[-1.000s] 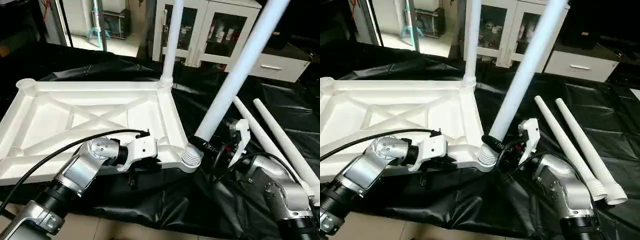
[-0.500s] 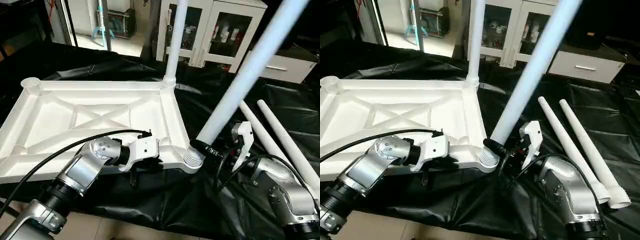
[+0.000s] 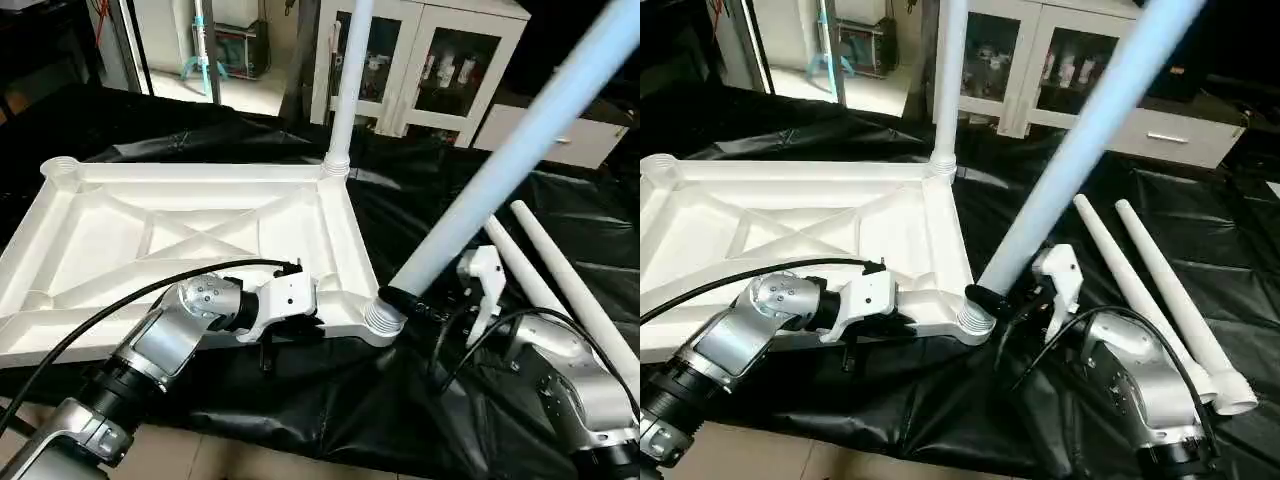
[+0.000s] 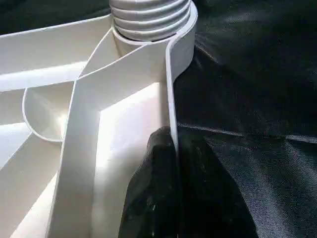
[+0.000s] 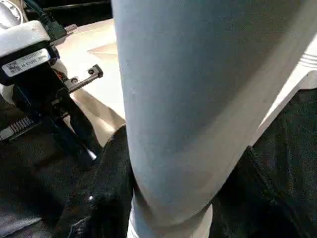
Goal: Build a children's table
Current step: Insert table leg to table base
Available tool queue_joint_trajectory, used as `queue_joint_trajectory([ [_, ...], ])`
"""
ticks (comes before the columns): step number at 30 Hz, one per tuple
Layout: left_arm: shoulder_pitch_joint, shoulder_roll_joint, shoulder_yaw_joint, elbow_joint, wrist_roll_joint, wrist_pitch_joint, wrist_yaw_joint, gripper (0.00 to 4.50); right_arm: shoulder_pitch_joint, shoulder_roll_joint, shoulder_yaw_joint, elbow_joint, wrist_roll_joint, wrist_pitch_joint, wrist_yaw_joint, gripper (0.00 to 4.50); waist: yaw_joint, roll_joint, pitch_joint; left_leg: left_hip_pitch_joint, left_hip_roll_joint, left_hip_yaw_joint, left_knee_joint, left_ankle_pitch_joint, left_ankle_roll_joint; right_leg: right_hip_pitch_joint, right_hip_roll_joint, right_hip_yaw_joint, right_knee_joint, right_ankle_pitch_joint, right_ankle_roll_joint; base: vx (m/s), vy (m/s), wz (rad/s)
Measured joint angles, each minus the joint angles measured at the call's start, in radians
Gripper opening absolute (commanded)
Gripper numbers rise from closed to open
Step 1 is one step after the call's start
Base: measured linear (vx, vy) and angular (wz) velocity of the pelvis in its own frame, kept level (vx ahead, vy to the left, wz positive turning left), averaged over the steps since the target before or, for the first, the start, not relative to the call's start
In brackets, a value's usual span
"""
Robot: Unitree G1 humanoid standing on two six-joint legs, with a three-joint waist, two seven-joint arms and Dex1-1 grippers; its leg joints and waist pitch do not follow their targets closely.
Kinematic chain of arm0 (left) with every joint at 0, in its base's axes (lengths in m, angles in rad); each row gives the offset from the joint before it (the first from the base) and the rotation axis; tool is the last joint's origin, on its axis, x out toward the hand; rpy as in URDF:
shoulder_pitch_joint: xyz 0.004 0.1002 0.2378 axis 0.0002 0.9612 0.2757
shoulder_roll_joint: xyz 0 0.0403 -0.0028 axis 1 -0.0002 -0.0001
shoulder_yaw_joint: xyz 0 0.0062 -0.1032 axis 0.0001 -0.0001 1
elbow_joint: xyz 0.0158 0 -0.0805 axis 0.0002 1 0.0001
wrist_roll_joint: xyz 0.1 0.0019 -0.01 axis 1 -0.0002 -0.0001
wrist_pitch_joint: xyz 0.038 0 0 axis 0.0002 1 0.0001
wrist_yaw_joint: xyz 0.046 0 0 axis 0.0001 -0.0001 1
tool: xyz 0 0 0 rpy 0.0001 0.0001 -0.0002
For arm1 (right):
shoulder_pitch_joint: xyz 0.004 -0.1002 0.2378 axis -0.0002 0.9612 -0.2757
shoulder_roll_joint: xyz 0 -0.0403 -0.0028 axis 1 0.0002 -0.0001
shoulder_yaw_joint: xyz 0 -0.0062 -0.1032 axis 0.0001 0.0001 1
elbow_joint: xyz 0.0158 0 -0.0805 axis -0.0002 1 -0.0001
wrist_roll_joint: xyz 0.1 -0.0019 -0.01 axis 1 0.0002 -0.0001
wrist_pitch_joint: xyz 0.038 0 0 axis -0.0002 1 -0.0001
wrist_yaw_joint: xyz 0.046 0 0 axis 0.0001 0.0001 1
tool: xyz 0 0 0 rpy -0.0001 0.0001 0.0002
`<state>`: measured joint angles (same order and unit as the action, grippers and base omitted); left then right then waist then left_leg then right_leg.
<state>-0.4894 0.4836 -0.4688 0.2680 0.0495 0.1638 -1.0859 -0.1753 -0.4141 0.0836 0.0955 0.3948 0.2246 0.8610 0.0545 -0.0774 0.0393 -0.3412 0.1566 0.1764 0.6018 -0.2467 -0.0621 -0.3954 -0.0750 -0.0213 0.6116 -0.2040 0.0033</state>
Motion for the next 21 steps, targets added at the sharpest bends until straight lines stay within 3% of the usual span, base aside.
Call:
queue_joint_trajectory([
  [13, -0.002, 0.009, 0.002, 0.011, 0.003, 0.001, 0.008, 0.03, -0.095, -0.007, 0.064, 0.067, -0.037, 0.035, 0.021, 1.86, -0.016, -0.006, -0.003, -0.001, 0.0, 0.0, 0.0, 0.0, 0.0, 0.0, 0.0, 0.0, -0.002, 0.0, 0.0, 0.0, 0.0, 0.0],
  [21, -0.002, 0.012, 0.002, 0.012, 0.01, 0.007, 0.01, 0.03, -0.127, -0.001, 0.075, 0.085, -0.044, 0.078, 0.018, 1.86, -0.021, -0.007, -0.004, -0.001, 0.0, 0.0, 0.0, 0.0, 0.0, -0.001, 0.0, 0.0, -0.003, 0.0, 0.0, 0.0, 0.0, 0.0],
])
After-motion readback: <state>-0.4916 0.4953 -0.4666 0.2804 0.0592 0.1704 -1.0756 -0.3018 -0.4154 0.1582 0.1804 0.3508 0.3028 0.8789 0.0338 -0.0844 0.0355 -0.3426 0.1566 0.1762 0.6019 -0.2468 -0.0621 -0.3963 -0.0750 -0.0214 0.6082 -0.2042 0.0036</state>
